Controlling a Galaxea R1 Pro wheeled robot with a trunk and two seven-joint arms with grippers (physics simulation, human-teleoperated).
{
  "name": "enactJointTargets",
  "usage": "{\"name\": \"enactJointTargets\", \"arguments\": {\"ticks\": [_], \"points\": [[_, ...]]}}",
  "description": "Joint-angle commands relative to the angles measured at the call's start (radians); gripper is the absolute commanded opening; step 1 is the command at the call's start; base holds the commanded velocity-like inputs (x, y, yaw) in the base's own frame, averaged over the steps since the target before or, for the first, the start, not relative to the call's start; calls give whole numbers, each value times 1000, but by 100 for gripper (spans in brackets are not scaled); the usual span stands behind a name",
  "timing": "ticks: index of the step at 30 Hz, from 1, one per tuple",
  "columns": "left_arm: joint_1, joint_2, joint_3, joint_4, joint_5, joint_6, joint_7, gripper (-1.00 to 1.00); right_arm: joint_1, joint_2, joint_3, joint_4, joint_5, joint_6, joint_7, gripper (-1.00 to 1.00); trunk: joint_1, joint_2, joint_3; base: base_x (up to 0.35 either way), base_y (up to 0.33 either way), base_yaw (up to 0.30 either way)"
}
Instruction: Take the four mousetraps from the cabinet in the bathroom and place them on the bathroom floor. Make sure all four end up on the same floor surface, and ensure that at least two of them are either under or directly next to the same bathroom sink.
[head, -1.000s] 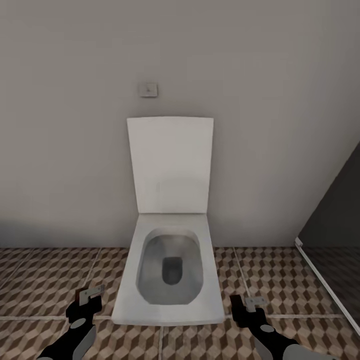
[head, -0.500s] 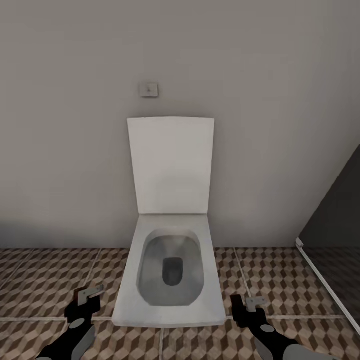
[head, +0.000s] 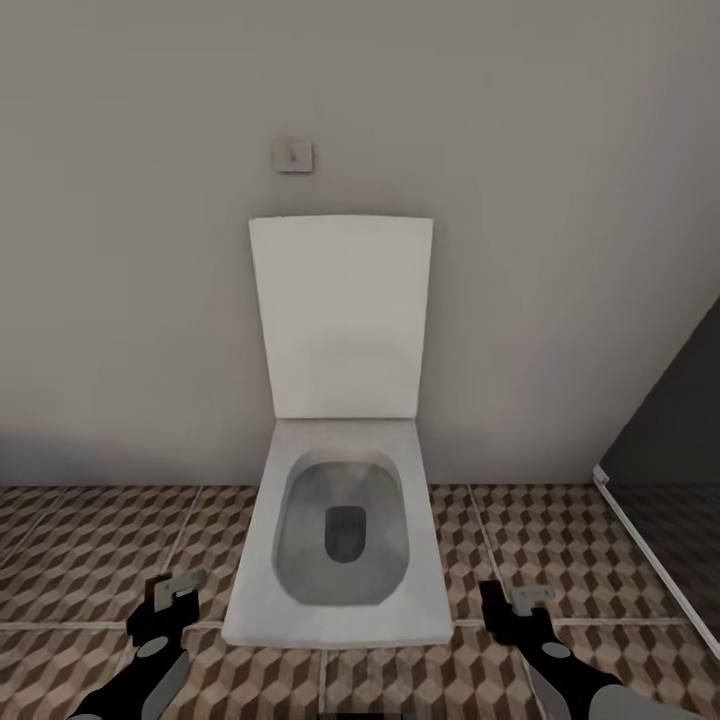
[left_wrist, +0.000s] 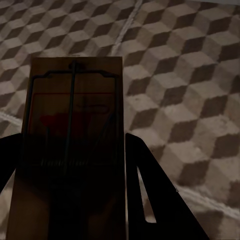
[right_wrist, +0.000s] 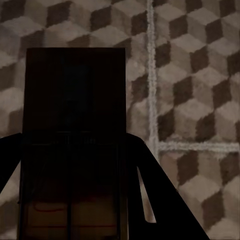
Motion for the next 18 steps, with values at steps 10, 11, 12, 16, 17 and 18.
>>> {"name": "enactJointTargets", "arguments": {"ticks": [10, 11, 12, 16, 17, 18], "points": [[-1, 1, -19, 1, 6, 0, 7, -100, -1, -6, -148, -3, -4, 0, -4, -100, 4, -3, -40, 0, 0, 0], [-1, 2, -19, 1, 5, 1, 7, -100, -1, -6, -154, -3, -4, 0, -4, -100, 5, -3, -43, 0, 0, 0], [-1, 2, -19, 1, 5, 2, 7, -100, 0, -6, -156, -3, -4, 0, -4, -100, 5, -3, -43, 0, 0, 0], [-1, 29, -19, 0, 6, 5, 4, -100, 0, -6, -163, -4, -4, 0, -4, -100, 5, -3, -43, 0, 0, 0], [-1, 38, -19, -1, 7, 5, 2, -100, 0, -6, -163, -4, -4, 0, -4, -100, 5, -3, -43, 0, 0, 0], [-1, 44, -20, -3, 8, 5, 1, -100, 0, -6, -164, -4, -3, -1, -4, -100, 5, -3, -43, 0, 0, 0]]}}
